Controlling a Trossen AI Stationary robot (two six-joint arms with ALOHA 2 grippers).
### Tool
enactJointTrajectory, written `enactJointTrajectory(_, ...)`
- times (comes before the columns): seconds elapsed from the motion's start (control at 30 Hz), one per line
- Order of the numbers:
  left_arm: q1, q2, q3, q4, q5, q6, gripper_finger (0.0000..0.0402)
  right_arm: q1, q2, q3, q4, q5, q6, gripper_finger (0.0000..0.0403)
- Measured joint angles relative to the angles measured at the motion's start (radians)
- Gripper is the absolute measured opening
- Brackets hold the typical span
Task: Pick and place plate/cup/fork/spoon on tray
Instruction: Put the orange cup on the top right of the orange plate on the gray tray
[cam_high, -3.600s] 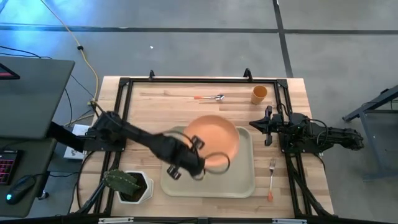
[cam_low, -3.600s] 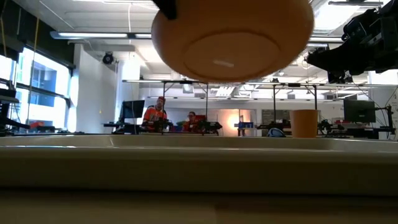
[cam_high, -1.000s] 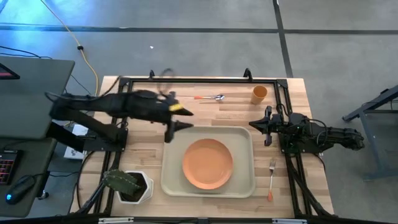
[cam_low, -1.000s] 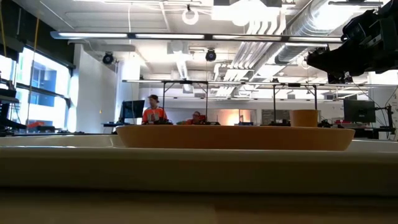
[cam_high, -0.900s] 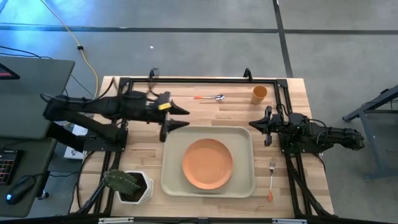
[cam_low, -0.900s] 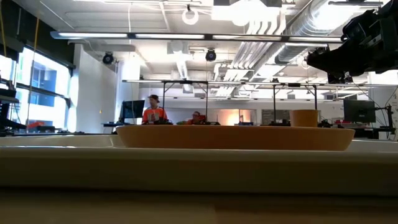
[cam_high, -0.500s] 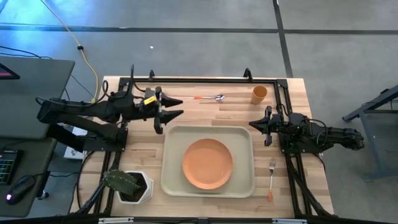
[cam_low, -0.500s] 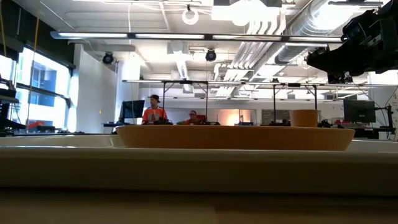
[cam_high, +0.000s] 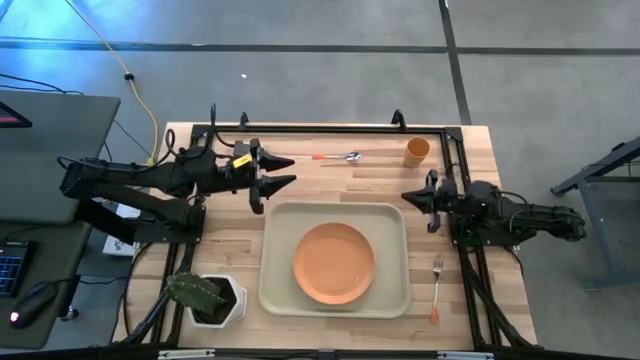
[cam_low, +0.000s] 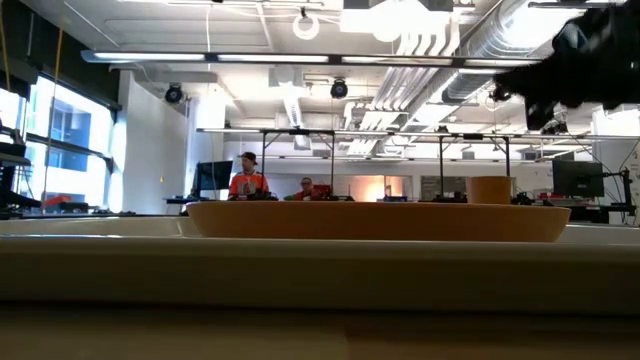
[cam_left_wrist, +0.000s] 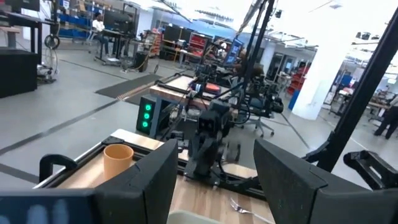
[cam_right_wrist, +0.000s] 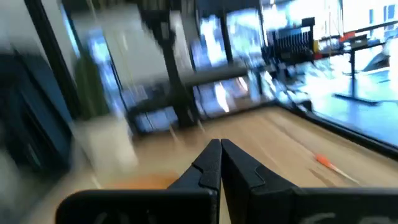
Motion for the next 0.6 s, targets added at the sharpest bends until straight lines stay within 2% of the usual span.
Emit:
enactJointTrajectory(0.1,0.000,0.000,0.000,0.000,-0.022,0.000,0.0200,0.000,0.000,0.000,0.189,0.003,0.240,0.0000)
enactJointTrajectory(0.2,0.000,0.000,0.000,0.000,-0.028,0.000,0.0200,0.000,-0.001,0.000,0.353,0.026,0.362,0.0000)
enactJointTrajectory(0.43,0.000,0.000,0.000,-0.005,-0.034,0.002,0.0200,0.000,0.000,0.011,0.569,0.292,0.386,0.0000)
enactJointTrajectory(0.6,0.017,0.000,0.000,-0.031,-0.021,0.034,0.0200,0.000,0.103,0.150,0.560,0.321,0.287,0.0000)
